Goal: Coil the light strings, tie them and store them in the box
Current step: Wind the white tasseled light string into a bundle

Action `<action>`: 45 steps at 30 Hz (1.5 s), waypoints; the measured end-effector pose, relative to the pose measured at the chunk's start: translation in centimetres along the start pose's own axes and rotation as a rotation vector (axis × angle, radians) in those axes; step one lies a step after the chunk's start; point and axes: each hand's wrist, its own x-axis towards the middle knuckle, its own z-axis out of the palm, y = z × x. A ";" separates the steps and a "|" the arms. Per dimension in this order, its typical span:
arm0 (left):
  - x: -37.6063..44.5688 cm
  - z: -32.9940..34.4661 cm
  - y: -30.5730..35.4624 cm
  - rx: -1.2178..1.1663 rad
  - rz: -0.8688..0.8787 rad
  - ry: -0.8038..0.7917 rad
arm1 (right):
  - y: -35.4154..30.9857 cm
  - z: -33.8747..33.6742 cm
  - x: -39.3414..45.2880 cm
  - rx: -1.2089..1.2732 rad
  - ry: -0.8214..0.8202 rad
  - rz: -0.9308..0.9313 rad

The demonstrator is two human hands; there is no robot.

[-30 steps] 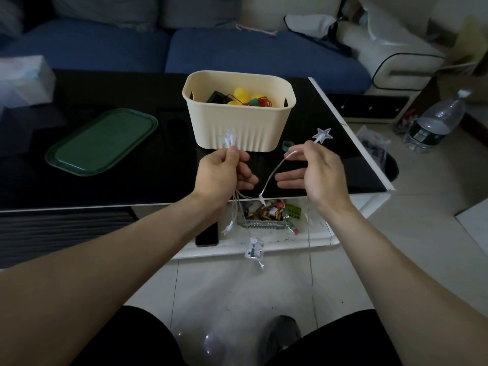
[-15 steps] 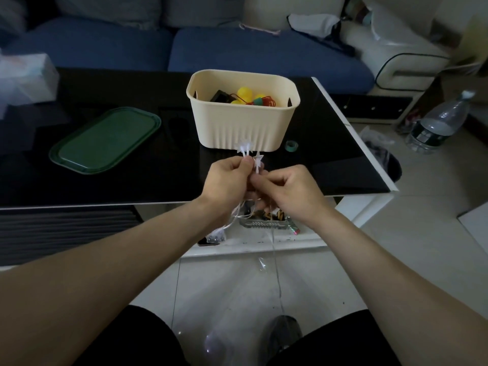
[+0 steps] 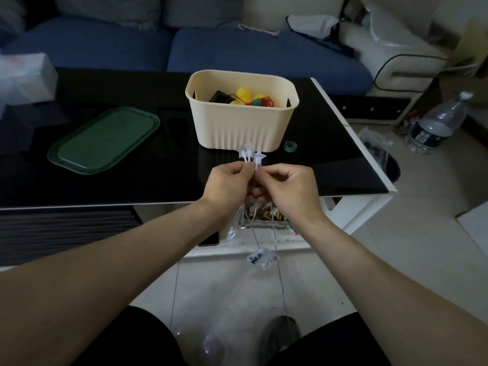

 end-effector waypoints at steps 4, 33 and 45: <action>-0.2 0.0 -0.1 0.062 0.043 -0.078 | 0.2 -0.3 0.1 -0.025 0.043 -0.017; 0.2 -1.4 2.0 -0.259 -0.014 0.111 | -0.1 -1.8 0.4 -0.791 -0.427 0.114; 0.8 -1.7 2.7 -0.315 -0.003 0.139 | 0.2 -2.9 0.4 -0.622 -0.705 0.460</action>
